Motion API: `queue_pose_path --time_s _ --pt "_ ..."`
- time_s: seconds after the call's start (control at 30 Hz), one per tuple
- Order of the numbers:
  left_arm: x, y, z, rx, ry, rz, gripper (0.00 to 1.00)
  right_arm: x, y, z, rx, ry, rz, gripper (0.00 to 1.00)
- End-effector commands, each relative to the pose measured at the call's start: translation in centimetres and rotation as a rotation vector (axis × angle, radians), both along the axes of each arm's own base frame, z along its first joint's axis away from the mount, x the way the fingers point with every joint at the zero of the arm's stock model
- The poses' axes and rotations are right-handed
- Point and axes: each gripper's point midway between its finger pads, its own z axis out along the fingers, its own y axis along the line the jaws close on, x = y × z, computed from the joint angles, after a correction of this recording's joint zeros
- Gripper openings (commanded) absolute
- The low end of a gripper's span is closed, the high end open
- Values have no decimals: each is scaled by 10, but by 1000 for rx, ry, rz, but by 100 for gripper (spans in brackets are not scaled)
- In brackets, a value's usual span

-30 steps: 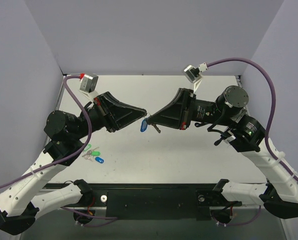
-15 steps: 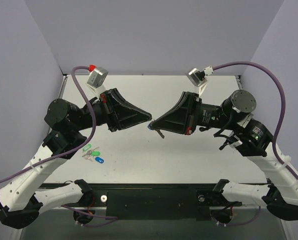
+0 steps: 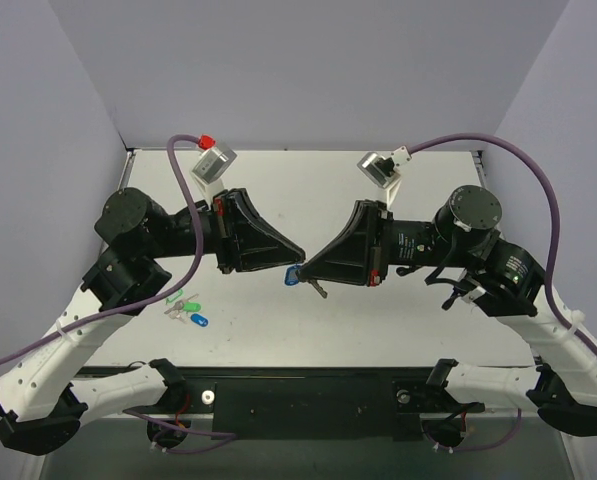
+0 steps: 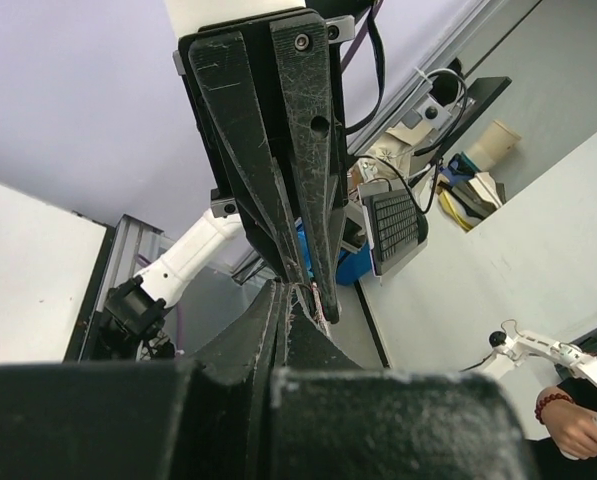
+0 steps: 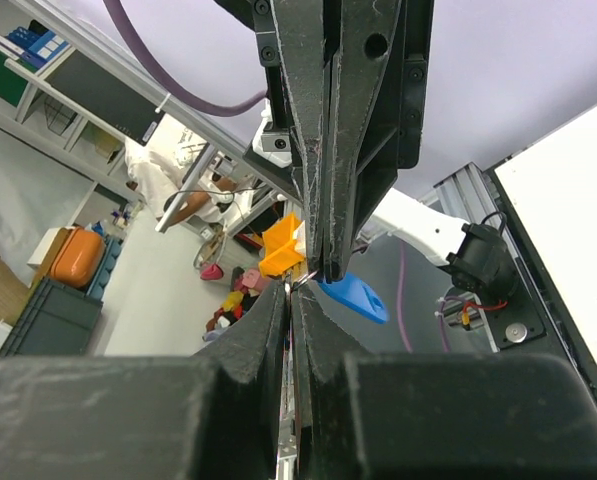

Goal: Remove the keys from the keyring

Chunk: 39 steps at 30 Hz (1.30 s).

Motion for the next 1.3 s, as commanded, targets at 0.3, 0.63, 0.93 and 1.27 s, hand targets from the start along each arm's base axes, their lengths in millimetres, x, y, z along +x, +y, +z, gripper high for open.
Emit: queue_pose_path --time_s 0.3,0.63,0.93,1.27 --pt "-1 10 24 -46 -42 56 75 7 -1 4 -1 -48 -64 0" --pt "24 28 47 -145 -26 250 79 5 -8 1 -15 -78 -73 0" --pt "30 43 46 -263 43 276 74 3 -13 15 38 -144 -37 0" --pt "28 43 28 -273 79 252 64 6 -10 37 119 -160 15 0"
